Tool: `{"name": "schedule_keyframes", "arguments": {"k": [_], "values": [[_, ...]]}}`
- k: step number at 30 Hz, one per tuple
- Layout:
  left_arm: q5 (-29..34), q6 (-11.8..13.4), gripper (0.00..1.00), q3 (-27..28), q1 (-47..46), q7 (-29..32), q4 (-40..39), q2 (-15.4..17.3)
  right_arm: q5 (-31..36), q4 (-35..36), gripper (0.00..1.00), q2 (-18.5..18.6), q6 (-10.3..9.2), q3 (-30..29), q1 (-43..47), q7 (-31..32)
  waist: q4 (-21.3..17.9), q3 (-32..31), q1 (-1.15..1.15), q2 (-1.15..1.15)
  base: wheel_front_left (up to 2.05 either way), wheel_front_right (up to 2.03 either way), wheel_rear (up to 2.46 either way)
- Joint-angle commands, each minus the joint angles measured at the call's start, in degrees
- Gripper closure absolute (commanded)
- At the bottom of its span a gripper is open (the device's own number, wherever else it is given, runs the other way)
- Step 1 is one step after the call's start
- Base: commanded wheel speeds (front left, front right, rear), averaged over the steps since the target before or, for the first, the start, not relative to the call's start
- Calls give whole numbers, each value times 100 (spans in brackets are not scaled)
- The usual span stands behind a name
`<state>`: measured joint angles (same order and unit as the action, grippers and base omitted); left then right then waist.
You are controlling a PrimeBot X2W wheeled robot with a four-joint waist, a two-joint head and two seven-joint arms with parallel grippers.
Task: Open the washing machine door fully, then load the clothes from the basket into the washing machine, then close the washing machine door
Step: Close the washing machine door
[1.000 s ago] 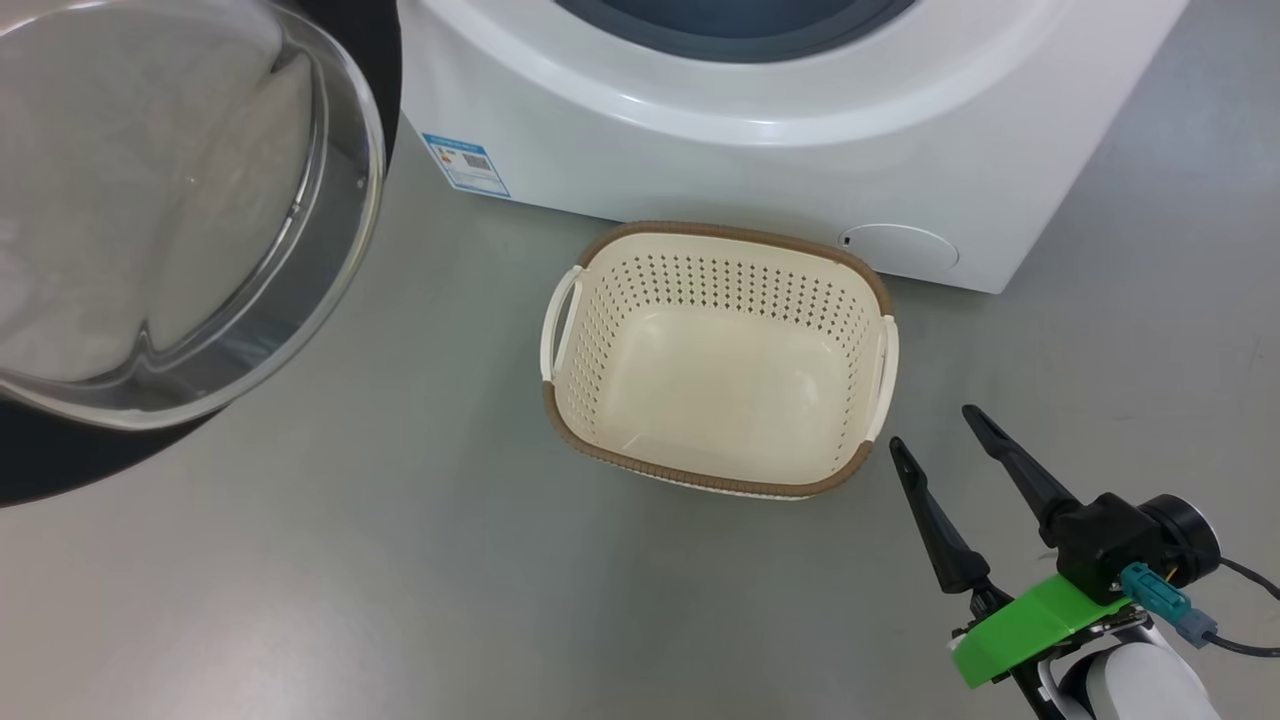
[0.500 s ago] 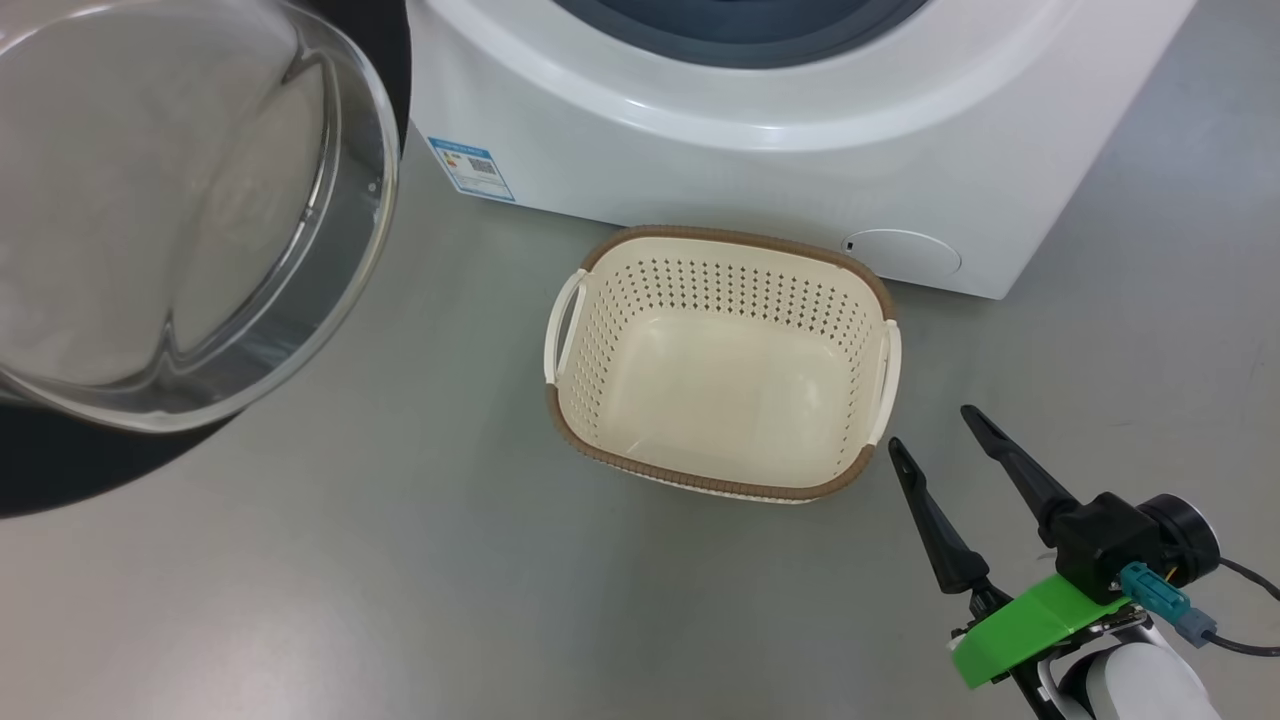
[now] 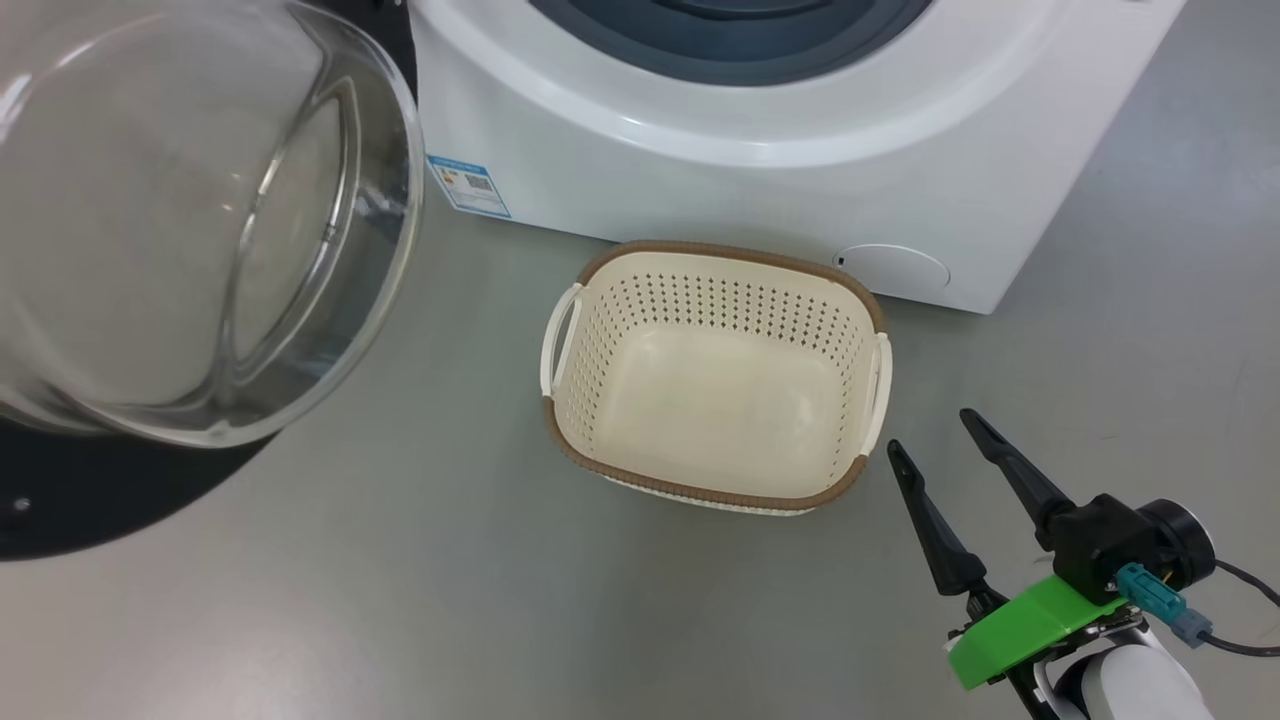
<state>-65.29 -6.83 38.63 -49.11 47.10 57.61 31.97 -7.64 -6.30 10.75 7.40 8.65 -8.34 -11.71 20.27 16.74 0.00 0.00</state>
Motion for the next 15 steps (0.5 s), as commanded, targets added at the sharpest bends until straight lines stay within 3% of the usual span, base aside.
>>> {"name": "schedule_keyframes", "arguments": {"k": [1,15], "values": [[-56,-45,100,-45,199,224,-195,191,-46,107,0,-48,9,122,-56,-56,2,-32,0,0,0,0,0],[-416,21,100,-147,1000,1517,-1392,-251,-34,-46,0,-189,9,81,-31,-158,-3,-204,0,0,0,0,0]]}}
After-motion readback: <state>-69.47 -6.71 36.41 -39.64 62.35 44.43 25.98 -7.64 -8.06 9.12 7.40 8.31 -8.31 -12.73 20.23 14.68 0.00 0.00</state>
